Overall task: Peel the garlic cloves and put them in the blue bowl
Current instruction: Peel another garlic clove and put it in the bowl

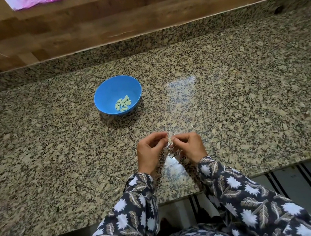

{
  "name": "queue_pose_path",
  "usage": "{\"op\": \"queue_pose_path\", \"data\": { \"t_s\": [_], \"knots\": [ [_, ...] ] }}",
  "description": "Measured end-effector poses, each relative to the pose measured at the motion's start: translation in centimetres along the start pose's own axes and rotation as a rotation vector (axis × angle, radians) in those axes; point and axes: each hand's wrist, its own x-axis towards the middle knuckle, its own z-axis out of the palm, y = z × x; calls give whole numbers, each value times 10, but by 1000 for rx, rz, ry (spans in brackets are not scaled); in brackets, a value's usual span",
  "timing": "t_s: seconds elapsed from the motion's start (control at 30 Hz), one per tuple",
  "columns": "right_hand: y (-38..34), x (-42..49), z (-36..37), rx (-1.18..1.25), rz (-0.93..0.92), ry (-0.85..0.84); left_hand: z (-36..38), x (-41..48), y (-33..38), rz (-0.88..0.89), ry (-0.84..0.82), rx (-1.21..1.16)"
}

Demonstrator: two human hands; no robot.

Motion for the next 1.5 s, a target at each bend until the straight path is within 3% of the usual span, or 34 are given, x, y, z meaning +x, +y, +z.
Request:
{"op": "queue_pose_path", "data": {
  "t_s": [0.23,0.37,0.5,0.63,0.8,0.9,1.07,1.23,1.27,1.33,1.4,1.5],
  "knots": [
    [-5,-1,2,375,284,5,-1,-4,7,-176,87,-326],
    [-5,0,-2,435,324,-11,-4,-4,5,-230,141,-374],
    [-3,0,-6,447,341,-54,-25,1,-4,-250,298,-215],
    [-2,0,-9,458,345,-41,-58,3,-15,-227,517,169],
    [-1,0,-10,452,356,-14,-73,9,-21,-114,506,579],
    [-1,3,-11,480,373,18,-60,32,-1,-125,411,391],
    [-3,5,-14,526,376,14,-38,72,32,-439,340,-275],
    [-5,8,-21,561,379,31,-42,92,38,-367,404,-497],
    [-4,9,-22,553,382,37,-42,91,35,-357,404,-410],
    [-1,10,-23,548,391,65,-36,83,23,-288,364,18],
    [1,11,-25,575,397,102,-23,72,12,-108,197,512],
    [7,10,-33,622,417,138,-4,85,1,16,-63,888]
  ]
}}
